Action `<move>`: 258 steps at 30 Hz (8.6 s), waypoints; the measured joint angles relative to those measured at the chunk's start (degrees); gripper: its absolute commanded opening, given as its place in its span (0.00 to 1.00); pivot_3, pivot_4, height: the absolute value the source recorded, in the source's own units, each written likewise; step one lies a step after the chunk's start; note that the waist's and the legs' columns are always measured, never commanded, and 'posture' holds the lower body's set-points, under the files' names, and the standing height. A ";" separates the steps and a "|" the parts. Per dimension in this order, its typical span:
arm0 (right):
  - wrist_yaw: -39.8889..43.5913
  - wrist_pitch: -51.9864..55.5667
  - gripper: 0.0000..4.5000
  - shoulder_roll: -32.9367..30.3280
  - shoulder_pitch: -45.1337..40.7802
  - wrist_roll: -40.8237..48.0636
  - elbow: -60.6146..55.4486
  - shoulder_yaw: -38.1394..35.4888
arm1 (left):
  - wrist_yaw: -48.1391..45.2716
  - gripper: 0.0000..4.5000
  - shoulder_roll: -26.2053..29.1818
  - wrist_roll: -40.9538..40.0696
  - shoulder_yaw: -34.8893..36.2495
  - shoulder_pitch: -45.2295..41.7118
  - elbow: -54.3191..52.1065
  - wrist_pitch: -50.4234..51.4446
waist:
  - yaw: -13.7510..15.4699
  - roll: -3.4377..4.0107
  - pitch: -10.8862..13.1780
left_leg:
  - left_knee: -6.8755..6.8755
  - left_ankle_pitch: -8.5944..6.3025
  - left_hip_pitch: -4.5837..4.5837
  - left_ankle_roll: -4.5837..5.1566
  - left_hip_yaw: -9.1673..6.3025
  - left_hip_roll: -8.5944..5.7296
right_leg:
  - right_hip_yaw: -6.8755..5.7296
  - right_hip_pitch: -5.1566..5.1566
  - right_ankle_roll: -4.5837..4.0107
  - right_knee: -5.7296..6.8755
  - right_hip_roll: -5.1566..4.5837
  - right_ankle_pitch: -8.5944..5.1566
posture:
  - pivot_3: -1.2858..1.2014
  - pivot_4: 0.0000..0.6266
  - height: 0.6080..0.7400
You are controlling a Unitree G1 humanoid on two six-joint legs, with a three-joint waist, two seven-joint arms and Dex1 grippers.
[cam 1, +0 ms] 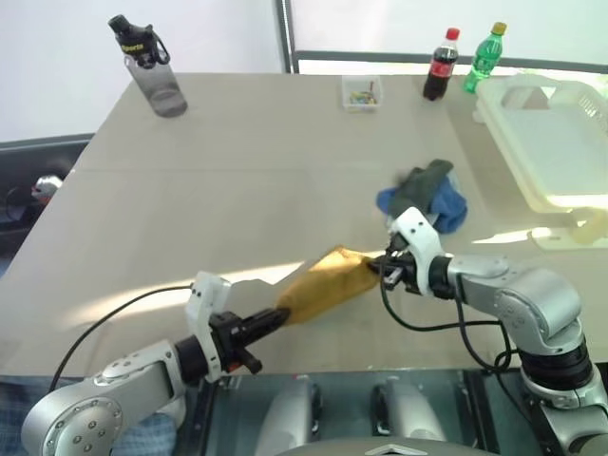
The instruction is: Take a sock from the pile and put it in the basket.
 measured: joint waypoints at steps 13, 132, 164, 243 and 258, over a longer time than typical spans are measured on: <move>0.04 -5.81 0.43 0.44 0.08 -2.98 5.27 3.79 | -0.19 0.00 0.12 5.28 -4.73 -1.48 3.06 -4.00 | -0.07 0.00 0.00 | 0.01 0.00 0.00 0.00 0.01 0.00 | 0.03 -0.01 0.00 0.01 0.08 0.00 | 0.52 0.24 1.00; 1.45 -20.74 0.79 -9.05 4.07 -22.47 1.81 15.34 | 5.20 0.83 -7.97 -7.10 -7.29 -28.43 30.75 20.79 | 1.36 -0.20 -0.78 | -0.49 0.00 1.33 -0.04 -0.18 -0.10 | -0.21 1.38 0.01 -0.59 -0.19 -0.02 | 0.52 0.24 1.00; 1.77 -18.70 0.79 -8.56 5.21 -23.39 -0.37 13.95 | -8.18 0.83 -18.25 -2.43 -9.84 -38.73 41.79 13.21 | 1.50 -0.24 -0.70 | -0.51 0.00 0.93 -0.02 -0.38 -0.10 | -0.45 1.29 0.00 -0.84 -0.18 -0.02 | 0.52 0.24 1.00; -11.90 1.97 0.71 18.76 12.33 1.26 -2.24 -18.56 | -29.33 0.84 -19.58 14.96 -20.03 -43.20 49.16 10.02 | 0.59 -0.19 0.14 | -0.58 0.00 0.81 -0.02 -0.36 -0.06 | -0.38 1.10 0.02 -0.72 0.03 -0.03 | 0.52 0.24 1.00; -10.45 -4.18 0.01 9.66 14.99 -0.43 -2.77 -10.03 | -31.64 0.84 -11.80 13.30 -15.82 -42.63 45.28 10.29 | 0.02 -0.26 0.09 | -0.59 0.00 0.86 -0.01 -0.36 -0.05 | -0.37 1.12 0.03 -0.73 0.01 -0.03 | 0.52 0.24 1.00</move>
